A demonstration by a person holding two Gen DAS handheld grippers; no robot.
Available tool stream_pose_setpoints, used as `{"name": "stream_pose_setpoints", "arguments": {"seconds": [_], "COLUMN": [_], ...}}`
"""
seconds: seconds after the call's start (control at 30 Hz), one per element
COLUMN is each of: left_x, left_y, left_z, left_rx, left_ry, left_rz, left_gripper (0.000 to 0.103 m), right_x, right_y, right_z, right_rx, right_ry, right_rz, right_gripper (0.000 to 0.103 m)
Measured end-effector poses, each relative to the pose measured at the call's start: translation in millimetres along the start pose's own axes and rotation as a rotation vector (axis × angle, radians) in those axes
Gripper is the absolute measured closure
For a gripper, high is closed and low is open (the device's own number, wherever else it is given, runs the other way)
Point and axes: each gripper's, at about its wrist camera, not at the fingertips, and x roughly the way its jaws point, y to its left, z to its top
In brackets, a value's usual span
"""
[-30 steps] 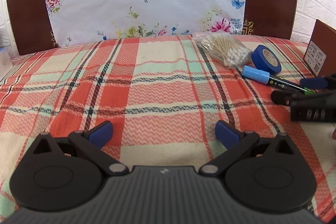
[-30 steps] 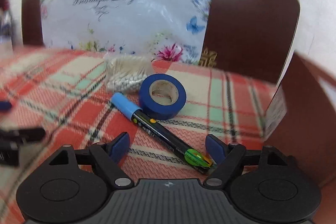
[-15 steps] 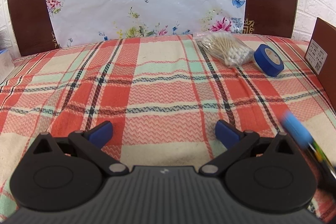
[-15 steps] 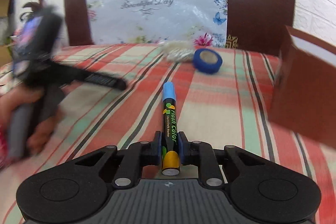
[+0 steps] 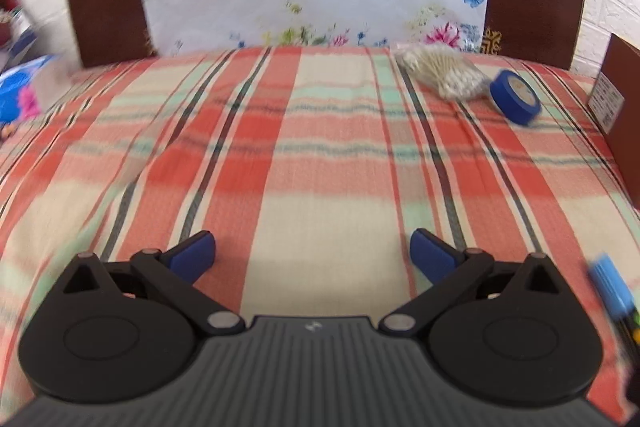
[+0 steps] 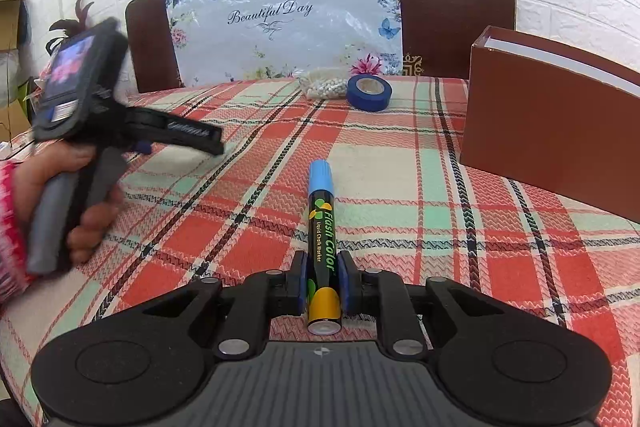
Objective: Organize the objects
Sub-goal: 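Carry the marker with the right gripper into the brown box, release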
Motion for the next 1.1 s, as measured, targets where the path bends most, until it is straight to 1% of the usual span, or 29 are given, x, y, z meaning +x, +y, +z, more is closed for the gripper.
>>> {"name": "stream_pose_setpoints", "arguments": {"seconds": [0.03, 0.1, 0.13, 0.17, 0.2, 0.3, 0.33, 0.4, 0.47, 0.5, 0.53, 0.6, 0.63, 0.73, 0.8, 0.87, 0.93, 1.03, 1.1], "left_x": [-7.6, -25.0, -32.5, -38.5, -43.5, -51.9, -51.5, -45.7, -45.9, -47.1, -48.2, -49.1, -48.9, -49.4, -54.7, -65.9, -79.3, -96.6, -99.3], "left_y": [0.3, -7.8, -15.1, -24.0, -34.5, -63.8, -73.1, -92.1, -108.1, -116.1, -121.7, -128.8, -130.7, -136.9, -140.1, -150.5, -164.6, -192.5, -214.9], "left_z": [-3.1, -5.7, -5.6, -3.5, -1.3, 3.3, 1.9, -5.6, -10.7, -13.5, -15.8, -16.5, -14.5, -5.0, 3.2, 16.7, 35.0, 65.5, 85.0], "left_rx": [-0.025, -0.059, -0.062, -0.057, -0.049, -0.057, -0.057, -0.042, 0.014, 0.048, 0.078, 0.122, 0.126, 0.118, 0.091, 0.092, 0.114, 0.153, 0.189], "left_ry": [0.018, 0.046, 0.068, 0.092, 0.112, 0.188, 0.221, 0.281, 0.249, 0.232, 0.21, 0.178, 0.181, 0.198, 0.202, 0.161, 0.102, 0.015, -0.031], "left_rz": [-0.011, -0.062, -0.114, -0.17, -0.215, -0.351, -0.38, -0.389, -0.339, -0.317, -0.295, -0.299, -0.314, -0.319, -0.341, -0.373, -0.406, -0.464, -0.487], "left_gripper": [0.001, 0.016, 0.018, 0.023, 0.025, 0.024, 0.024, 0.022, 0.021, 0.025, 0.031, 0.059, 0.07, 0.072, 0.075, 0.076, 0.077, 0.077, 0.077], "right_x": [0.6, 1.1, 0.8, 1.1, 0.5, -0.5, -0.6, -1.2, -1.0, -1.2, -1.2, -1.8, -2.9, -8.4, -17.1, -28.2, -39.3, -50.8, -50.6], "right_y": [-0.3, -3.9, -2.8, -2.7, -5.3, -8.0, -8.8, -11.1, -11.9, -12.9, -14.3, -12.7, -11.7, -12.7, -13.5, -17.9, -30.3, -52.0, -68.9], "right_z": [-0.1, 0.0, -0.2, -0.2, -0.5, -1.9, -2.4, -3.4, -4.2, -4.4, -4.4, -4.5, -4.7, -4.6, -2.1, 5.8, 18.8, 41.2, 55.9], "right_rx": [0.002, 0.001, 0.0, -0.002, -0.004, 0.002, 0.005, 0.011, 0.02, 0.025, 0.031, 0.041, 0.041, 0.054, 0.05, 0.035, 0.057, 0.074, 0.084], "right_ry": [-0.002, -0.005, -0.007, -0.009, -0.012, -0.02, -0.023, -0.03, -0.036, -0.038, -0.04, -0.044, -0.048, -0.077, -0.115, -0.175, -0.246, -0.357, -0.406], "right_rz": [0.001, 0.004, 0.002, 0.001, 0.005, 0.014, 0.018, 0.025, 0.031, 0.035, 0.041, 0.054, 0.058, 0.042, 0.025, -0.014, -0.043, -0.11, -0.152], "right_gripper": [0.087, 0.087, 0.087, 0.087, 0.087, 0.087, 0.087, 0.087, 0.087, 0.087, 0.087, 0.087, 0.088, 0.087, 0.086, 0.086, 0.085, 0.085, 0.085]}}
